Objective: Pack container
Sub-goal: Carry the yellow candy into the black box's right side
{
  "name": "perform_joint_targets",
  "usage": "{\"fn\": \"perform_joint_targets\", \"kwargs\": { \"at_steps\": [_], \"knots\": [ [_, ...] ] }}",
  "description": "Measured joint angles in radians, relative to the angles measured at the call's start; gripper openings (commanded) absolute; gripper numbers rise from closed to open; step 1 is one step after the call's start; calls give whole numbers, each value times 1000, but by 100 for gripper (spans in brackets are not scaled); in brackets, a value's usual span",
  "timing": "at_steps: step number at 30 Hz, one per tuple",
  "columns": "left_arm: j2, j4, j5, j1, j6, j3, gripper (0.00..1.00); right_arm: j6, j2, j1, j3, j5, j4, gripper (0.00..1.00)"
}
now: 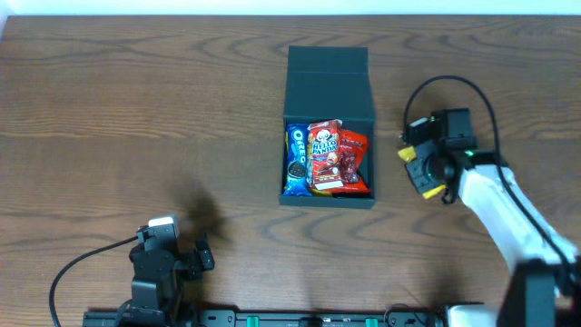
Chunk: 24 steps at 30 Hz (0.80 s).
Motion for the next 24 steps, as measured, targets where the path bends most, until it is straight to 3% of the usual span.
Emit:
{"fn": "perform_joint_targets", "kwargs": {
  "at_steps": [9,17,24],
  "knots": [
    [0,0,0,0,0,0,95,298,-248,73,0,-137,-4,7],
    [0,0,0,0,0,0,95,636,-256,204,2,-203,-3,8],
    [0,0,0,0,0,0,95,767,-192,277,66,-217,0,9]
  ]
}}
